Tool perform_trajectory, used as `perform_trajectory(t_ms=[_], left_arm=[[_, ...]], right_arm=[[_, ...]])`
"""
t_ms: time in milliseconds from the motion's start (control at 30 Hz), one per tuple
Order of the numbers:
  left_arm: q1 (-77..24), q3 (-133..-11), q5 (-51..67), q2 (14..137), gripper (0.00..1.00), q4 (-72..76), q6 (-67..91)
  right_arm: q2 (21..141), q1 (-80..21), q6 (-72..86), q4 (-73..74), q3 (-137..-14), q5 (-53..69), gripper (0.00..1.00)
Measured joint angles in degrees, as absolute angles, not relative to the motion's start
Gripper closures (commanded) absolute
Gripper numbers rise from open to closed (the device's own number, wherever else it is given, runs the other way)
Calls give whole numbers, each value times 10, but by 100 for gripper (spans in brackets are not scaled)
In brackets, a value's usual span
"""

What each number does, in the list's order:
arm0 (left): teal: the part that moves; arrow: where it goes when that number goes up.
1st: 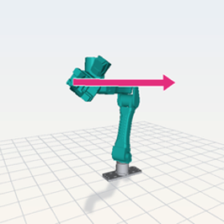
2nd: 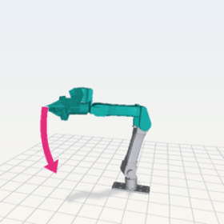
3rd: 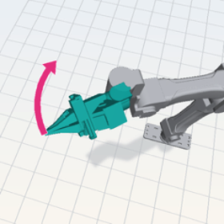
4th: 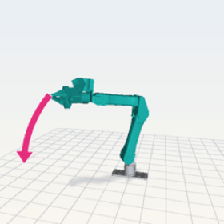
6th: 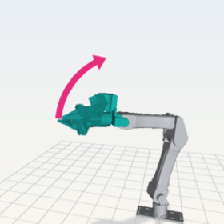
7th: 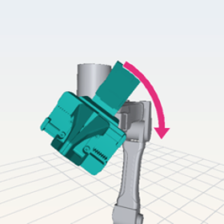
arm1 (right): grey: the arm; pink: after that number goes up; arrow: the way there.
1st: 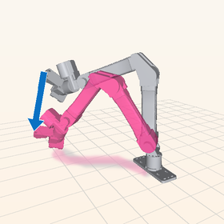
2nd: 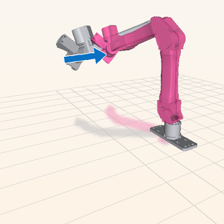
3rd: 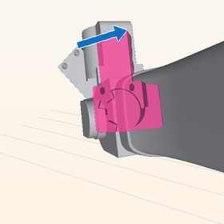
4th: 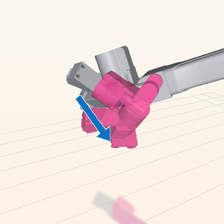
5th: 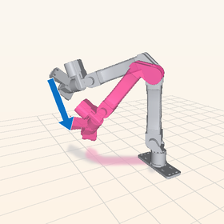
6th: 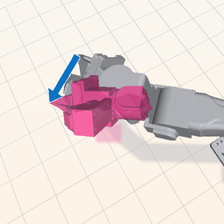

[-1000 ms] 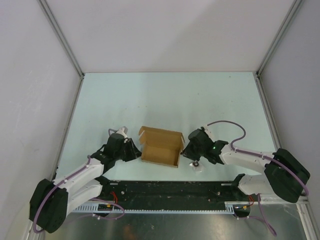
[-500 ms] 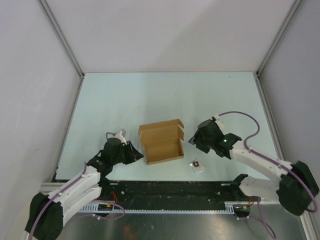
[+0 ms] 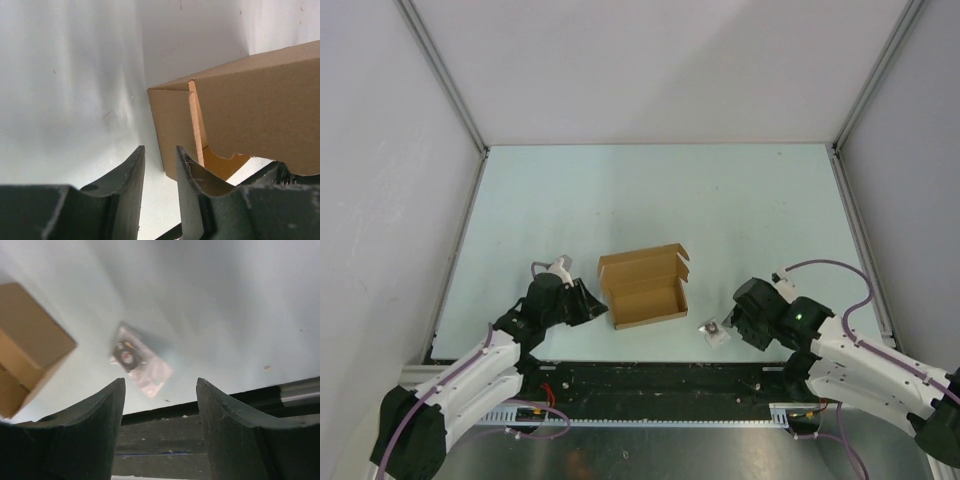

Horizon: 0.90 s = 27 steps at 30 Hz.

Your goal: Fold the paper box

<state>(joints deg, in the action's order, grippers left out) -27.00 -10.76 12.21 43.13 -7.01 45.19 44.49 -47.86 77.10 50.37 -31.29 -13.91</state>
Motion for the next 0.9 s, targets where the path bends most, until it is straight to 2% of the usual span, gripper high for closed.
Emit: perform_trajectory(t_ms=[100,200,400,533,633,667,767,900], left_arm=[[-270,-112,122,431,53,-70,451],[-270,-114,122,431,49,-71,451],[-270,-114,122,430,48,-74,451],[-270,-114,122,426,48,-78,451],[-270,-114,121,422,48,-79,451],[-270,-114,121,422,48,-79,451],[-270,-114,121,422,48,-81,451],[-270,-114,121,422,48,-82,451]], right_arm=[[446,-493,792,506,-282,-132,34],[442,-500,805,490,-255,-125,33],[418,-505,820,418,-204,-107,33],[387,-506,841,353,-169,-88,37],[367,-509,854,334,-153,-86,46],[361,-509,858,333,-148,-86,53],[349,-510,865,336,-138,-88,64],[345,-512,867,346,-135,-93,69]])
